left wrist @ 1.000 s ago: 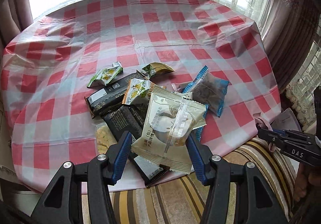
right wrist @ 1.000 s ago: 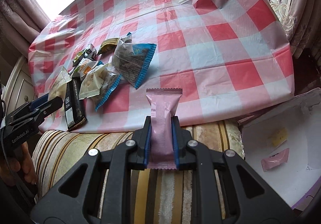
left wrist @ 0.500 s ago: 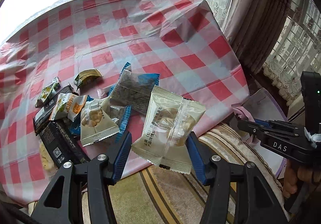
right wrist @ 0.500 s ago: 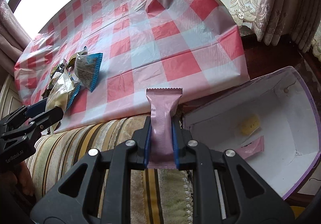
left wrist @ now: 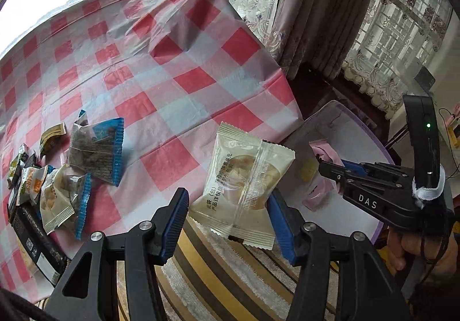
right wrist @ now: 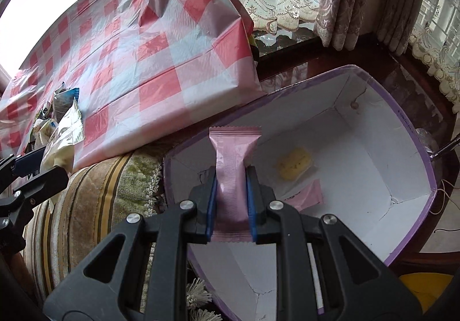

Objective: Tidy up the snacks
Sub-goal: 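Carry both packets to the white box and release them inside, then return both tools over the snack pile on the table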

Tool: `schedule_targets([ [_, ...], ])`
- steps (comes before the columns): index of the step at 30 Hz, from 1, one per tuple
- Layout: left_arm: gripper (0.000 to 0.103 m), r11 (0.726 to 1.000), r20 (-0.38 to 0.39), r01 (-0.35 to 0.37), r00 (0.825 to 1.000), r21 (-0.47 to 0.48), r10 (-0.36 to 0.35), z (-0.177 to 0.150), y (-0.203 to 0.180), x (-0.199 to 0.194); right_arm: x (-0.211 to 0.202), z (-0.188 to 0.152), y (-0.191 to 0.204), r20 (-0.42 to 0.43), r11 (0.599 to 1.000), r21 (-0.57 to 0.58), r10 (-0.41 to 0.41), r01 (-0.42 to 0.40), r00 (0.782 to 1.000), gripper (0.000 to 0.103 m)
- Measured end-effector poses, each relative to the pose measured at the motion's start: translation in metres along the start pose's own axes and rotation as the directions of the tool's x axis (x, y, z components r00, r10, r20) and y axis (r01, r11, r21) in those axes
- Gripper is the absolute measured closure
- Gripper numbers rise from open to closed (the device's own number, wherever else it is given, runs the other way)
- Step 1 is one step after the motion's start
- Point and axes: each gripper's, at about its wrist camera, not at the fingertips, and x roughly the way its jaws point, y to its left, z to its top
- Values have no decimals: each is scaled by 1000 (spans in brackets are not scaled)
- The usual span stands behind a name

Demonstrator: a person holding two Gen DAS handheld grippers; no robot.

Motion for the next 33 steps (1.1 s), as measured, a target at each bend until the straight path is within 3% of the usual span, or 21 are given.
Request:
schedule_targets([
  [13,43,990,-54,128,991,64,-125,7,-54,20,0,1,-32,5,994,66,-91,91,996,80],
  [16,41,986,-79,148,987,71,-142,6,-60,25,0,1,-34,5,993,77,-94,94,996,72],
  [18,37,987,-85,143,987,75,-137,5,-61,26,-1,1,-34,10,993,78,-95,94,995,59],
  [21,35,989,-71,136,989,53,-132,5,-57,24,-3,1,-31,21,993,72,-92,90,996,52],
  [33,34,994,-20,75,997,-81,-77,2,-25,15,-6,0,-18,25,997,40,-70,69,997,49],
])
